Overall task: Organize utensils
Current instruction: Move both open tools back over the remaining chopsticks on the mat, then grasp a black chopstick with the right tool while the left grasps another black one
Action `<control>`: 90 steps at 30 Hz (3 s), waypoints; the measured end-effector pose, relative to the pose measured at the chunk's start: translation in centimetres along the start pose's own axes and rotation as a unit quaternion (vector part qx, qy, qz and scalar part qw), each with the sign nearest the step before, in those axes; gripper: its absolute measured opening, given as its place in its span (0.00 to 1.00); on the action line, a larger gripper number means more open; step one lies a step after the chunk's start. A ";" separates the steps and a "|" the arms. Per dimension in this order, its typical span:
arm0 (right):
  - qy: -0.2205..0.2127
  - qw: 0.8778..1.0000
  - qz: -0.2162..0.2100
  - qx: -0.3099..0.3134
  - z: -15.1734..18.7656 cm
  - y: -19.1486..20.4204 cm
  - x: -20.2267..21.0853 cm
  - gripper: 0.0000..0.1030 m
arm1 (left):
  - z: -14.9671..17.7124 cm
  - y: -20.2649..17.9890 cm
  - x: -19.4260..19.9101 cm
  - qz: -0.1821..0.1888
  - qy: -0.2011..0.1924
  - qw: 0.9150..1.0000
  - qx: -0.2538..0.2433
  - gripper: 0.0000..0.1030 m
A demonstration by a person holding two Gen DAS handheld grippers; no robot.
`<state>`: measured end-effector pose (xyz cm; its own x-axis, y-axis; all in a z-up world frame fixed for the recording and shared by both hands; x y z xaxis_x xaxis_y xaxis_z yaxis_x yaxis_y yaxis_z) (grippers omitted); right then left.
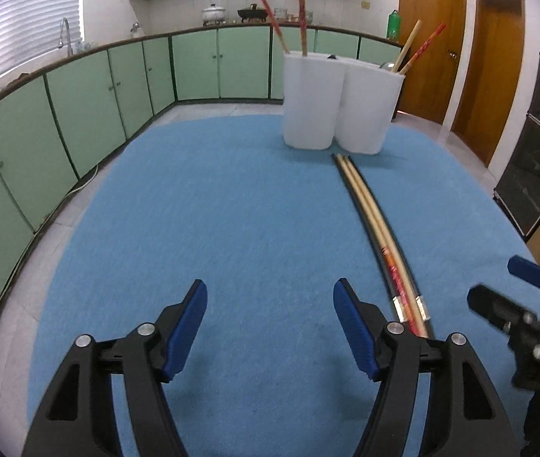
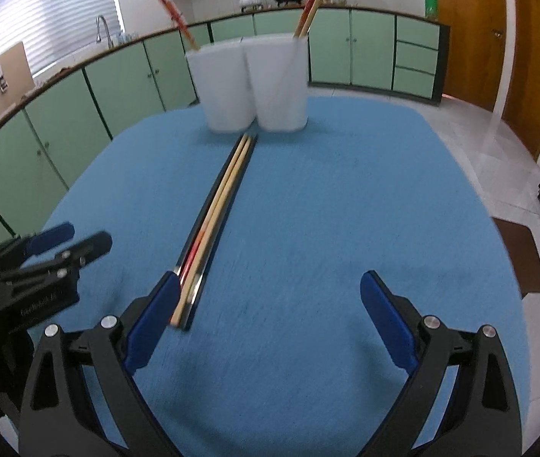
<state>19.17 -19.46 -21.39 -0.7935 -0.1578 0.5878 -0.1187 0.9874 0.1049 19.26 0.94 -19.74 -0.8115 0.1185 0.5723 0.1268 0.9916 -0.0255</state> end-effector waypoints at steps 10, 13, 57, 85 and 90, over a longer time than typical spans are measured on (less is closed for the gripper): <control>0.024 0.999 0.004 0.021 1.5 1.8 -0.6 0.90 | 1.0 0.8 -0.1 -0.008 0.013 1.000 0.000 0.67; 0.029 0.999 0.014 0.030 1.6 2.0 -1.0 0.89 | 1.0 0.9 -0.2 -0.008 0.015 1.000 0.004 0.67; 0.027 0.999 -0.016 0.025 2.1 1.5 -0.6 0.06 | 1.7 -0.9 -0.1 0.003 0.020 1.000 -0.007 0.68; 0.020 1.000 0.018 -0.014 2.5 -3.8 0.5 0.06 | 2.4 -5.4 -0.5 0.049 0.043 0.998 -0.020 0.72; 0.021 1.000 0.017 -0.016 2.4 -3.8 0.6 0.06 | 2.4 -4.2 -0.3 0.031 0.040 0.999 -0.008 0.72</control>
<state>17.74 -23.32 -23.42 -0.7713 -0.1257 0.6239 -0.0731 0.9913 0.1094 17.59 -3.14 -21.77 -0.7533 0.1743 0.6341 0.1849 0.9815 -0.0502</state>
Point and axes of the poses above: each gripper's, at about its wrist camera, not at the fingertips, and x roughly against the way its jaws point, y to its left, z to its underside, the point moved 4 cm from there along -x, roughly the way its jaws point, and after that the axes turned 12 degrees about -y, right-handed, at the moved point
